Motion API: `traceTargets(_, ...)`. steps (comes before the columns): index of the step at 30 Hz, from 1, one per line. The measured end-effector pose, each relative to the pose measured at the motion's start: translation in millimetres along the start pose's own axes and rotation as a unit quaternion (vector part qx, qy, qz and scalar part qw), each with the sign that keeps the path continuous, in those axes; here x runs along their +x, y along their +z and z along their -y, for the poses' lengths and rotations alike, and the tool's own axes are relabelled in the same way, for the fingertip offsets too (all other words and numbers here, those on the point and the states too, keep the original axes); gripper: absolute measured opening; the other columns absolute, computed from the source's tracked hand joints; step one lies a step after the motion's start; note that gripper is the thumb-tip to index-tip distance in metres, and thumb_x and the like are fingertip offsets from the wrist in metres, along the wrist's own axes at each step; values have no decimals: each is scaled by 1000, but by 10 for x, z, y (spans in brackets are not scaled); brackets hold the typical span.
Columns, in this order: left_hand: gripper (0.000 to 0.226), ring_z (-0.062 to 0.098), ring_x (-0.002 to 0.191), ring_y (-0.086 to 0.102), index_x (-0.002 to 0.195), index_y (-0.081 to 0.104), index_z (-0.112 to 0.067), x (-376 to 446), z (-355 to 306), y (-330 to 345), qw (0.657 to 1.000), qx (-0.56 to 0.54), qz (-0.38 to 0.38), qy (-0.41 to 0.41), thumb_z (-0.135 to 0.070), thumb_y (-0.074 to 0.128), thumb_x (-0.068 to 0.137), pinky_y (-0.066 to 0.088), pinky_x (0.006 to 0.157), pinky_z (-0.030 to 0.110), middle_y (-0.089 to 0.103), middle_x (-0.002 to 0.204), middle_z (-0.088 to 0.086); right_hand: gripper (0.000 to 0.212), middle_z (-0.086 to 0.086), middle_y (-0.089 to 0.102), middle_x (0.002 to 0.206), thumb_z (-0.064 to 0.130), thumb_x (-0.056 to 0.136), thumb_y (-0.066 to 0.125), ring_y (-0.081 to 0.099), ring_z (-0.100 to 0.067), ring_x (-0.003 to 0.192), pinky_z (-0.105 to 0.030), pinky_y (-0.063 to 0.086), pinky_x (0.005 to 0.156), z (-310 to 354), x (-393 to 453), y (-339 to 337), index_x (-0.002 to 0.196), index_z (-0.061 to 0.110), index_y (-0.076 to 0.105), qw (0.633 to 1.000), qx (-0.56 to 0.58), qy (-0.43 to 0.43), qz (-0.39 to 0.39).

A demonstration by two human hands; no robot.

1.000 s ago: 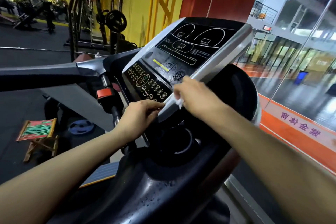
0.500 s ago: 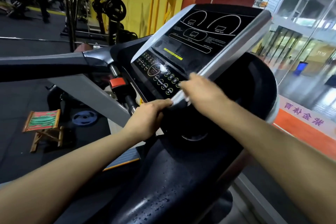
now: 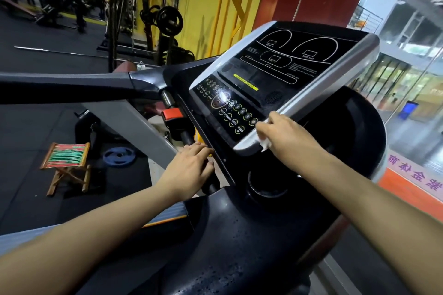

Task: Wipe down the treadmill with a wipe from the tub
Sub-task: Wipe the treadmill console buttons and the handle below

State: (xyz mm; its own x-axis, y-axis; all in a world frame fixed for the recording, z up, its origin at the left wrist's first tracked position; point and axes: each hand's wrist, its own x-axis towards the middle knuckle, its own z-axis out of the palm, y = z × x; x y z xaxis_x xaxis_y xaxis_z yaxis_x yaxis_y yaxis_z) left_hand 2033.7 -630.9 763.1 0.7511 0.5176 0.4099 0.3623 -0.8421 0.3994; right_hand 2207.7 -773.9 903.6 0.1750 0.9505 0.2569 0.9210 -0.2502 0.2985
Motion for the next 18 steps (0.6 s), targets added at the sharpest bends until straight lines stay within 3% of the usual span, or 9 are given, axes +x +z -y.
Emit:
traceTargets(4, 68, 30, 137, 43, 129, 62, -10, -28, -16, 6, 1000, 0, 20, 1, -47, 15, 99, 28, 116, 40, 56, 139, 11, 18, -1, 38, 99, 6, 88, 58, 49, -27, 99, -35, 45, 71, -58, -11, 38, 99, 17, 49, 998, 2, 30, -59)
traceTargets(6, 69, 31, 141, 38, 128, 61, -10, -39, -19, 18, 1000, -2, 28, -7, -48, 11, 99, 26, 120, 47, 53, 141, 11, 20, -1, 35, 100, 8, 89, 59, 46, -25, 99, -36, 46, 70, 21, -25, 84, 102, 18, 48, 999, -23, -26, -36)
traceTargets(10, 52, 29, 111, 50, 104, 61, -9, -19, -43, 1, 999, -16, 23, -35, -41, 20, 101, 39, 103, 51, 58, 112, 10, 34, -8, 43, 91, -8, 71, 70, 48, -29, 81, -36, 40, 50, 168, 1, 210, 94, 12, 55, 988, -38, -152, 1)
traceTargets(12, 48, 29, 108, 50, 102, 59, -10, -25, -39, -3, 999, -26, 23, -38, -40, 22, 102, 40, 102, 50, 57, 109, 9, 33, -5, 43, 96, -6, 77, 67, 46, -25, 85, -36, 43, 57, 218, 77, 205, 100, 16, 56, 984, -33, -177, 11)
traceTargets(15, 47, 27, 114, 49, 111, 59, -10, -50, 5, 4, 999, -29, 30, -13, -41, 24, 104, 38, 105, 49, 56, 117, 7, 29, -1, 47, 108, 7, 91, 60, 46, -21, 93, -32, 38, 72, 239, 287, 57, 114, 24, 60, 989, 86, -111, 39)
traceTargets(18, 47, 22, 125, 46, 127, 55, -11, -54, 35, -120, 998, -49, 31, -4, -44, 32, 105, 34, 110, 38, 51, 135, 5, 41, -4, 58, 110, 0, 87, 60, 55, -26, 102, -34, 44, 84, 276, 666, 56, 120, 23, 68, 981, 161, -101, -33)
